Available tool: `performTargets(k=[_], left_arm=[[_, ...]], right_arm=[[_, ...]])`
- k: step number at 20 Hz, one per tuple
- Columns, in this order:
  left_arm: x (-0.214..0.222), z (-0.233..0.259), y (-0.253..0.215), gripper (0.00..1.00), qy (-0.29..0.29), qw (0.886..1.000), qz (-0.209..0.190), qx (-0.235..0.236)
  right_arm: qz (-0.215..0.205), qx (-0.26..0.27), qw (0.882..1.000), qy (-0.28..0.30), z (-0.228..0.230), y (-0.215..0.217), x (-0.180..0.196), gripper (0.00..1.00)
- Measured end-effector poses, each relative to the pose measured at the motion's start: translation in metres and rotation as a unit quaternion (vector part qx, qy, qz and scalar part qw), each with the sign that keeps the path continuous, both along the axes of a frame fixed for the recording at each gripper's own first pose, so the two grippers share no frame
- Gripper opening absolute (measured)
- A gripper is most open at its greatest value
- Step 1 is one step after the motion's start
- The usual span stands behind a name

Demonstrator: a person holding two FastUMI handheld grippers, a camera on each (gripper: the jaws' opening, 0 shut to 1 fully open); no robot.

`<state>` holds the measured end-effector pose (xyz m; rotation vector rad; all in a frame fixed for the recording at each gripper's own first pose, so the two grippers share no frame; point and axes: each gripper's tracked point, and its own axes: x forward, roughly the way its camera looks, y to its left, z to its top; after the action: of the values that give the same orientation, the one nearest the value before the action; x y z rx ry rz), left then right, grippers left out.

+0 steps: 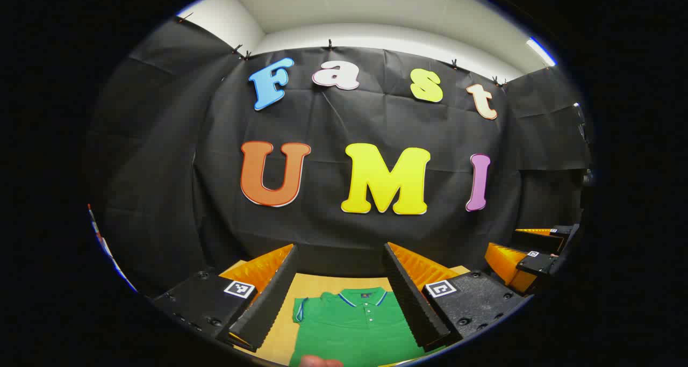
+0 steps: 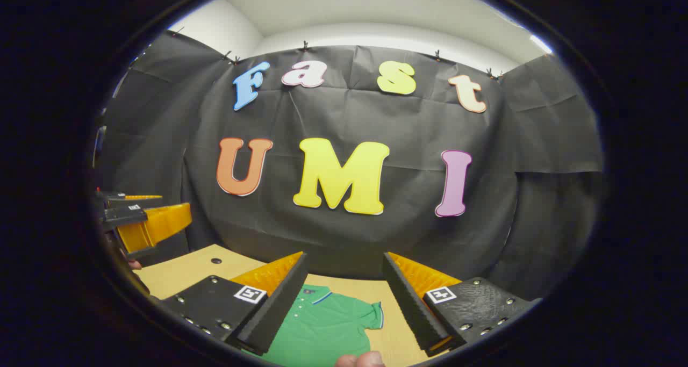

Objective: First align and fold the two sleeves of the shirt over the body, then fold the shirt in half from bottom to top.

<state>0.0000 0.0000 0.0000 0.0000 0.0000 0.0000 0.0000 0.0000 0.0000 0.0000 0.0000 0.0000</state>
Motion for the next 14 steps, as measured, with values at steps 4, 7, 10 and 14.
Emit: performTargets(k=[4,7,10,14], left_arm=[[0.004,-0.003,-0.002,0.99,0.0,1.0,-0.002,0.014],[0.006,-0.008,0.002,0.99,0.005,1.0,0.003,0.015],[0.007,-0.013,0.004,0.99,0.011,1.0,0.008,0.014],[0.008,-0.016,0.003,0.99,0.014,1.0,0.008,0.015]], right_arm=[[0.003,-0.005,1.0,0.008,-0.007,-0.001,0.004,0.93],[-0.001,0.002,1.0,0.012,-0.009,-0.004,0.006,0.94],[0.002,0.001,1.0,0.013,-0.01,-0.004,0.008,0.93],[-0.003,0.002,1.0,0.018,-0.013,-0.011,0.011,0.92]])
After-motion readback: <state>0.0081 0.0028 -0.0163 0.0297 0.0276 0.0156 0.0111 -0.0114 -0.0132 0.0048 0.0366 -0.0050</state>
